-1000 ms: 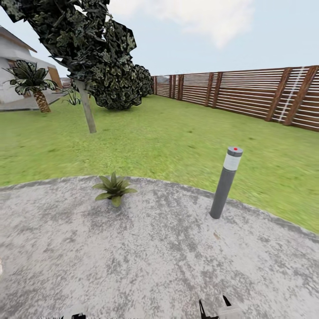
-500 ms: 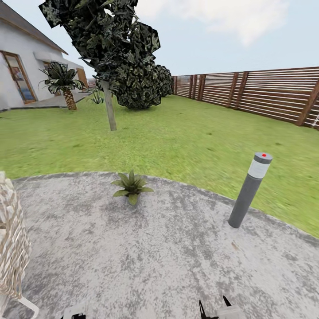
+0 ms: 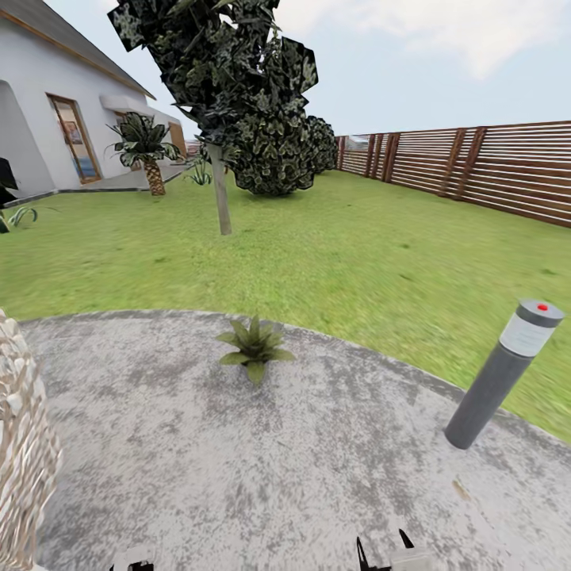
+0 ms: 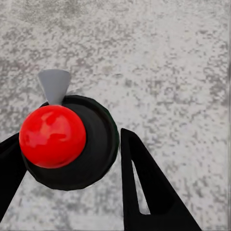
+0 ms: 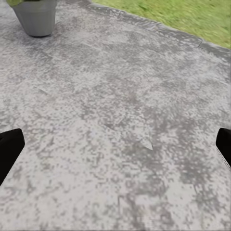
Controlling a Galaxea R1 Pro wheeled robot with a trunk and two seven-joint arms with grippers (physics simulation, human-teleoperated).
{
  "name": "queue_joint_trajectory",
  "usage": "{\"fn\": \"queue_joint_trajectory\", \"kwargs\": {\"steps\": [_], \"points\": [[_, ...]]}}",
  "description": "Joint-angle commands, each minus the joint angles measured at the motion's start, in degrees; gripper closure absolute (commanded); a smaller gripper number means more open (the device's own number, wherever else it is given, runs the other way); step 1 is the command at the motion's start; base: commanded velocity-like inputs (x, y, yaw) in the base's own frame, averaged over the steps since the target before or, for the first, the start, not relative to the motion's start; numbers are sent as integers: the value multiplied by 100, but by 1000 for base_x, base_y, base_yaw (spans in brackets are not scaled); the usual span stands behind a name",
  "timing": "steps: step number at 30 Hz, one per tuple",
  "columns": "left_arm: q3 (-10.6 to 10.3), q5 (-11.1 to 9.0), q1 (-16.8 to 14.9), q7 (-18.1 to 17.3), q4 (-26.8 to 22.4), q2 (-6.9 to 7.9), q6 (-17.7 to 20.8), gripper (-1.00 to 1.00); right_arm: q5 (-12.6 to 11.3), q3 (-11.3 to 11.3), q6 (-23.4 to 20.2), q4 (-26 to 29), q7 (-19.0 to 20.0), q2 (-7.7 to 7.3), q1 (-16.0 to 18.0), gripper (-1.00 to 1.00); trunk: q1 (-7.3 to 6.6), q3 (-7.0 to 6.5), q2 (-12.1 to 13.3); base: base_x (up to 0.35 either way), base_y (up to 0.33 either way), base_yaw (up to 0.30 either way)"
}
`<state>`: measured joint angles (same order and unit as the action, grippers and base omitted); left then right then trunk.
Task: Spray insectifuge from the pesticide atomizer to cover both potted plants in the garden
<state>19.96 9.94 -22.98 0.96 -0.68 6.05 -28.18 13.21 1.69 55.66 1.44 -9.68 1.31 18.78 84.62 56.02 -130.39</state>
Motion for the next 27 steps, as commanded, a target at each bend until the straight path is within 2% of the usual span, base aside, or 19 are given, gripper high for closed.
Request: {"fn": "queue_joint_trajectory", "kwargs": {"steps": [1, 7, 13, 27], "points": [[47, 61, -5, 13, 7, 1, -21, 100, 48, 15, 6, -2, -60, 2, 3, -100, 2, 5, -2, 331, -100, 4], [47, 61, -4, 9, 7, 1, -21, 100, 46, 15, 6, -4, -60, 5, 3, -100, 2, 5, -2, 311, -123, 15], [51, 61, -3, 12, 7, 1, -21, 100, 47, 15, 8, -4, -60, 9, 3, -100, 2, 5, -2, 300, -132, 215], [47, 61, -2, 9, 7, 1, -21, 100, 41, 15, 13, -4, -60, 2, 3, -100, 2, 5, -2, 289, -148, 32]]}}
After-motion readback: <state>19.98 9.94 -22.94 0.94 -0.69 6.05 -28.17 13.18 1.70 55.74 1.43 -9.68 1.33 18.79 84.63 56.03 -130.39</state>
